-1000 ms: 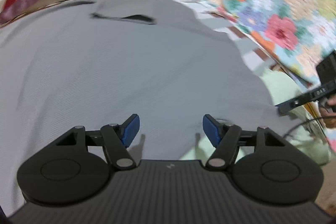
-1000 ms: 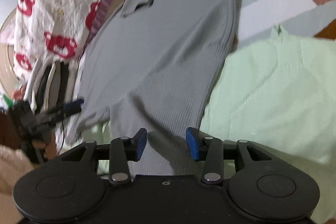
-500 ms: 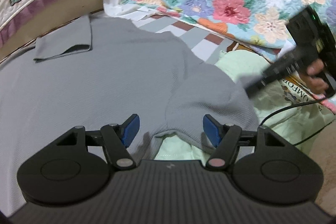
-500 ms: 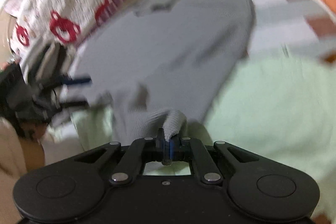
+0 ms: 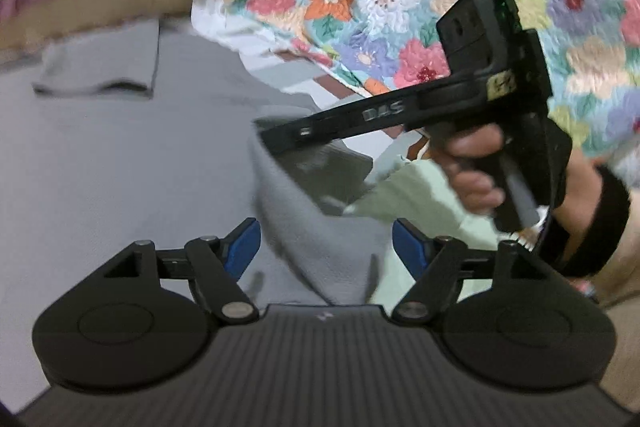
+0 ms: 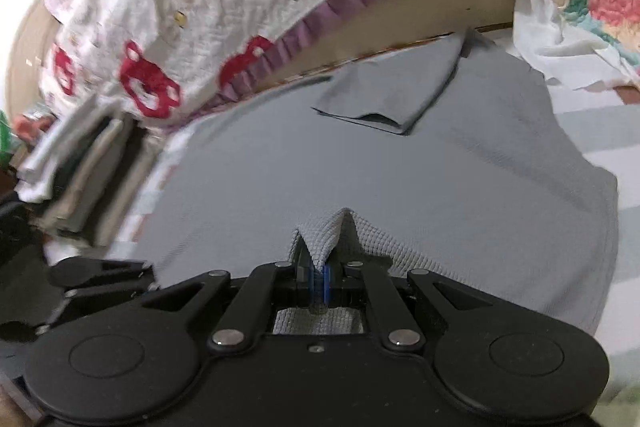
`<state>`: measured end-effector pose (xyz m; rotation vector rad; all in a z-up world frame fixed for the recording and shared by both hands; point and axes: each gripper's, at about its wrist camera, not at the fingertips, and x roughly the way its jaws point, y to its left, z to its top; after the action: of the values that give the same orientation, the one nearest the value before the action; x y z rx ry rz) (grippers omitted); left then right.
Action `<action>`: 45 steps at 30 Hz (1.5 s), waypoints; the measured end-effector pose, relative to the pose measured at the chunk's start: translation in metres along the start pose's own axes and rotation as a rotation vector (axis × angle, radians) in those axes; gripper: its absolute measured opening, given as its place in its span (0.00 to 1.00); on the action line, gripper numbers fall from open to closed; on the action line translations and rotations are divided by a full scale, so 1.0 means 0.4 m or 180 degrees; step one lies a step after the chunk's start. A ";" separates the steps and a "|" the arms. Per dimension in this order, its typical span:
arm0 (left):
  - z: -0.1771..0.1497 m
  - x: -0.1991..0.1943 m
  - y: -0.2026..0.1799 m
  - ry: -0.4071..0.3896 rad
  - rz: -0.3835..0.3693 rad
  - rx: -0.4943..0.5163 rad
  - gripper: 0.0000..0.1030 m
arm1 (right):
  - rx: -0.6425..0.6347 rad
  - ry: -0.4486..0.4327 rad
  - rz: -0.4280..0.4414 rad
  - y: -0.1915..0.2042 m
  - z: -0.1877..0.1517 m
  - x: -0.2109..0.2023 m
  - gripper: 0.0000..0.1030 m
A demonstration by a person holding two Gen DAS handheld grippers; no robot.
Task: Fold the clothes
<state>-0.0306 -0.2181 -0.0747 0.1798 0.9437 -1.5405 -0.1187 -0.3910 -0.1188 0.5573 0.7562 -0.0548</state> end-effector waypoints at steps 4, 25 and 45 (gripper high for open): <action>-0.011 0.097 -0.006 0.0427 0.0073 0.0080 0.75 | 0.0249 0.0022 0.0013 -0.050 0.003 0.019 0.10; -0.090 0.054 0.189 0.0159 -0.0050 -0.1950 0.53 | 0.0790 -0.0062 -0.0529 -0.301 -0.131 -0.104 0.48; -0.087 0.048 0.111 -0.0367 0.0385 -0.0972 0.06 | -0.0322 0.0173 0.0160 -0.276 -0.015 -0.068 0.06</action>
<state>-0.0094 -0.2061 -0.1290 -0.0681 1.0432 -1.2651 -0.1691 -0.4865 -0.1549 0.4825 0.7931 0.0452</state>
